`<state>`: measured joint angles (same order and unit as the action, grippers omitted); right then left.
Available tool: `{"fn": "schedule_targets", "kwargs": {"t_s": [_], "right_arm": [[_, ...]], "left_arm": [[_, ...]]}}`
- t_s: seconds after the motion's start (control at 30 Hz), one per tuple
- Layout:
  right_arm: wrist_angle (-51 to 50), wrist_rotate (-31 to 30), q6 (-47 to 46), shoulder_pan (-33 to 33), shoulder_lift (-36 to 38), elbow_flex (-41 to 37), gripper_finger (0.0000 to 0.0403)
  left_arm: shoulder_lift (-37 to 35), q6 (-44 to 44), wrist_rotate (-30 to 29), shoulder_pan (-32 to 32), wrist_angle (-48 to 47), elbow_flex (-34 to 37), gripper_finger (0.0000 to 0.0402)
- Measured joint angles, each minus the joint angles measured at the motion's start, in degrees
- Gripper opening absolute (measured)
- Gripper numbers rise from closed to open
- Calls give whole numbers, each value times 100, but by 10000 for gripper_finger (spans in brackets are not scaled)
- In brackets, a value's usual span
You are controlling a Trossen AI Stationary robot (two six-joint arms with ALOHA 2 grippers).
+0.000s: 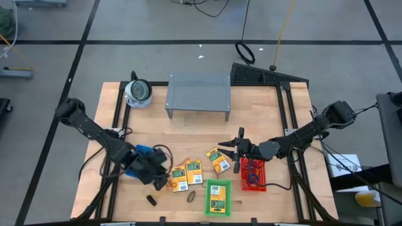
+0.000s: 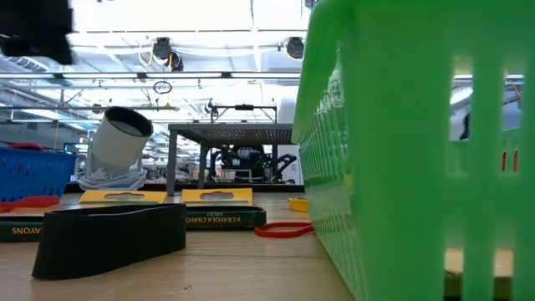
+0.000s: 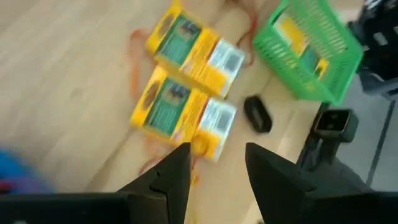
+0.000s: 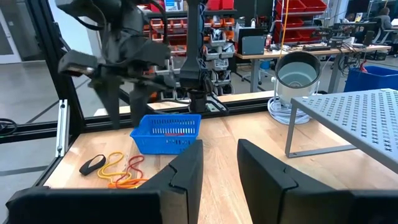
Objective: Pick & Place Office Desk Supplies
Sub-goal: Put the yellow crayon box into the green bin
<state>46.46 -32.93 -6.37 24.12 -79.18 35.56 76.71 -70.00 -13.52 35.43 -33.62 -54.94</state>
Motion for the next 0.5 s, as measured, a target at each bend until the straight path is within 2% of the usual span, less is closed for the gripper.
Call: {"fn": "schedule_targets", "kwargs": {"t_s": [0.1, 0.3, 0.5], "right_arm": [[2, -1, 0, 0, 0, -1, 89], [6, 0, -1, -1, 0, -1, 89], [45, 0, 0, 0, 0, 1, 89]], "left_arm": [[205, 533, 102, -144, 437, 1, 159], [708, 1465, 735, -609, 1018, 9, 159], [885, 2352, 1173, -1089, 1417, 9, 159]]}}
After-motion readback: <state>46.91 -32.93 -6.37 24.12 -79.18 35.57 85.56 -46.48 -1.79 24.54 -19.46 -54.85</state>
